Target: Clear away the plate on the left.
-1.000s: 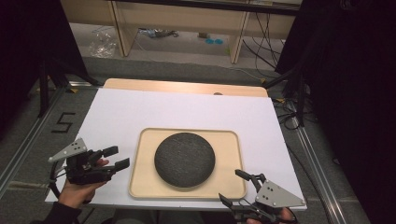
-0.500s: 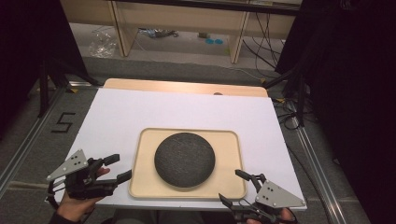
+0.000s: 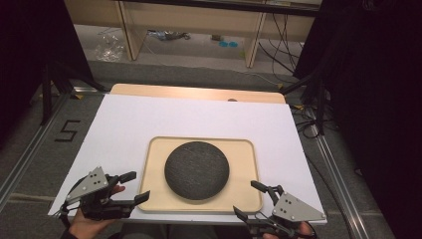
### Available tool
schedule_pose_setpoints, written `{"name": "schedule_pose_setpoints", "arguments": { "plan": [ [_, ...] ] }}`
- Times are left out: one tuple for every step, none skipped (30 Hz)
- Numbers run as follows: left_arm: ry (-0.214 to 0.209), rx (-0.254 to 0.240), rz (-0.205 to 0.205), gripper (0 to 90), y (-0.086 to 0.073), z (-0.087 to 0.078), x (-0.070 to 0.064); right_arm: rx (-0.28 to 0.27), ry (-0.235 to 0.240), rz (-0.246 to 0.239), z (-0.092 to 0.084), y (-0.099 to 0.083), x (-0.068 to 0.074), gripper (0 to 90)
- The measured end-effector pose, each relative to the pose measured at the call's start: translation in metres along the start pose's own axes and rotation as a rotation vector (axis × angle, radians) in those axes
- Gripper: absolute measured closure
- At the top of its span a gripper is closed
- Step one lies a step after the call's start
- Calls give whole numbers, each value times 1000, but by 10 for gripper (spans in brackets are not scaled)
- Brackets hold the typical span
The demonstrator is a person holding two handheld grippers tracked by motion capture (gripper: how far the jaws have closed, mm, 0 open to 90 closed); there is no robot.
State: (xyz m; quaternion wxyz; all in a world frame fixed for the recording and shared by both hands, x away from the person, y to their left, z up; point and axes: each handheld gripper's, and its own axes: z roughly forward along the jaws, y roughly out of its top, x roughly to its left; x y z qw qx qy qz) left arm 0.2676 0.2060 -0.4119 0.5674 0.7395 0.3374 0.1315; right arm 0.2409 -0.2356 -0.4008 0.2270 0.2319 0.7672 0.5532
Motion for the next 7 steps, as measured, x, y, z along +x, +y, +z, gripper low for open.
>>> {"name": "schedule_pose_setpoints", "arguments": {
  "plan": [
    [0, -12, -20, 228, -1, 0, 0, -1, -2, 0, 0, 0, 0, 191],
    [11, -6, -20, 229, 0, 0, 0, 1, 0, -1, 0, 0, 0, 191],
    [6, -7, -3, 229, 0, -1, 1, 1, -1, -2, 0, 0, 0, 191],
    [11, -7, -25, 229, 0, -1, 1, 0, 2, -2, 0, 0, 0, 191],
    [10, -12, -31, 229, 0, 0, 1, 1, -1, -1, 0, 0, 0, 191],
    [7, -14, -35, 229, -1, 0, 2, 1, 1, -1, 0, 0, 0, 191],
    [12, -6, -19, 230, 0, 0, 2, 2, 2, -2, 0, 0, 0, 191]
  ]
}}
